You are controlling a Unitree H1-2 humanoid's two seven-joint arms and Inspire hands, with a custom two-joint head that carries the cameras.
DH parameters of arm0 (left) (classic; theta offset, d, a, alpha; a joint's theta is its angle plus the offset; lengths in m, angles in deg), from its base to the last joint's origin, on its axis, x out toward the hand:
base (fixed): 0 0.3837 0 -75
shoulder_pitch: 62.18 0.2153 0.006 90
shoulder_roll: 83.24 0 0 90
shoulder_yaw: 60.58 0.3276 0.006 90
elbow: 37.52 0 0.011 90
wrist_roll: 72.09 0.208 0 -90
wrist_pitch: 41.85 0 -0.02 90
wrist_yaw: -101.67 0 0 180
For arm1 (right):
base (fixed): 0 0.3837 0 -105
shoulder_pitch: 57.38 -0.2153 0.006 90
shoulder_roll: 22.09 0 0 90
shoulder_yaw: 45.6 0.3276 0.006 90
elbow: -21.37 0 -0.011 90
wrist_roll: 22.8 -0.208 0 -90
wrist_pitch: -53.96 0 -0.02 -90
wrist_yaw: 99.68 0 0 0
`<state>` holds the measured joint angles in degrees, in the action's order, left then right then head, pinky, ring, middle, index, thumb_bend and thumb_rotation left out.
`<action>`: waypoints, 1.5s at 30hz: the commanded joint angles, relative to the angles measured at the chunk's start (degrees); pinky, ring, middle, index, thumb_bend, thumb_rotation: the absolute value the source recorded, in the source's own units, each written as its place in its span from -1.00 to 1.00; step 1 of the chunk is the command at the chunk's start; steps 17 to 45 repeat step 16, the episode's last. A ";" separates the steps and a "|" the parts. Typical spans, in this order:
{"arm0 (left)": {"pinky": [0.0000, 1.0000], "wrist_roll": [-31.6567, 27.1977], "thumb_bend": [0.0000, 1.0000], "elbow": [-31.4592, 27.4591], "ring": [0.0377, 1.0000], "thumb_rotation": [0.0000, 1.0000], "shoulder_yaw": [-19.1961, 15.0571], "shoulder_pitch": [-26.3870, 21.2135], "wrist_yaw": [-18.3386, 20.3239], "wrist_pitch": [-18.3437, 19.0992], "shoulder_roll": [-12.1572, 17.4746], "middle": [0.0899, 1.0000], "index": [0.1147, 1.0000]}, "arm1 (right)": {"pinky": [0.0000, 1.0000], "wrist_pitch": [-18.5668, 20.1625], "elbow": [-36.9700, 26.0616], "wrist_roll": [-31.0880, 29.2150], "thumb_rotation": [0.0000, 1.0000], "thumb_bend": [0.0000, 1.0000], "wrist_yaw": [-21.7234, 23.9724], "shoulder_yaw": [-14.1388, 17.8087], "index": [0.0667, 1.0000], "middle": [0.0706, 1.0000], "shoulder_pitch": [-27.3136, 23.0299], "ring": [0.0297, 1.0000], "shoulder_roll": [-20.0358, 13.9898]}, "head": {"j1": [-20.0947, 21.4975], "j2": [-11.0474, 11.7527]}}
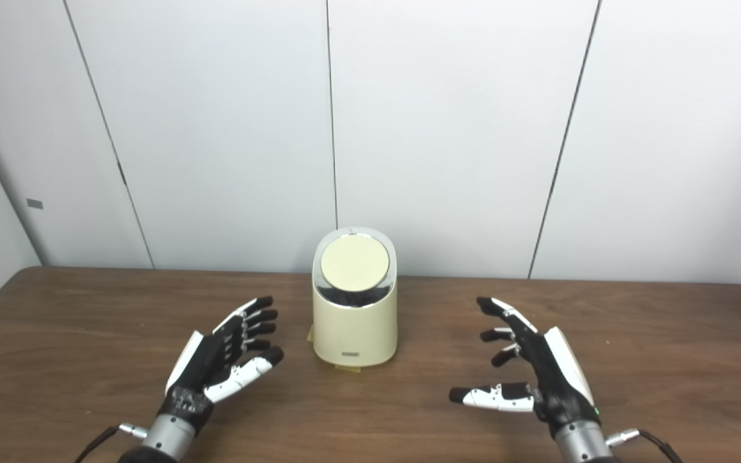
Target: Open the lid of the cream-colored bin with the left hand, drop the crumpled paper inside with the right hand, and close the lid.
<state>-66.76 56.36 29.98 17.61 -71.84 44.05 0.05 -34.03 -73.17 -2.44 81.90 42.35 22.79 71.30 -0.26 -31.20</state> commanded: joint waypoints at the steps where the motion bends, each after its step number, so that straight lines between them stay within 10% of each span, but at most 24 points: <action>1: 0.54 -0.15 0.58 -0.64 0.65 -0.06 -0.18 -1.37 -0.92 -2.65 0.09 0.67 0.78 | 0.01 -3.40 -0.49 -0.49 -0.67 0.65 -1.98 0.31 0.66 0.68 -1.18 0.39 0.47 | -0.02 -0.10; 45: 0.69 -2.18 0.61 1.63 0.76 -0.01 -0.93 -1.08 -0.37 -7.12 0.56 0.77 0.87 | 0.06 -7.18 -0.29 -5.21 -0.61 0.64 -3.29 1.33 0.68 0.73 0.31 0.44 2.71 | 0.44 -0.56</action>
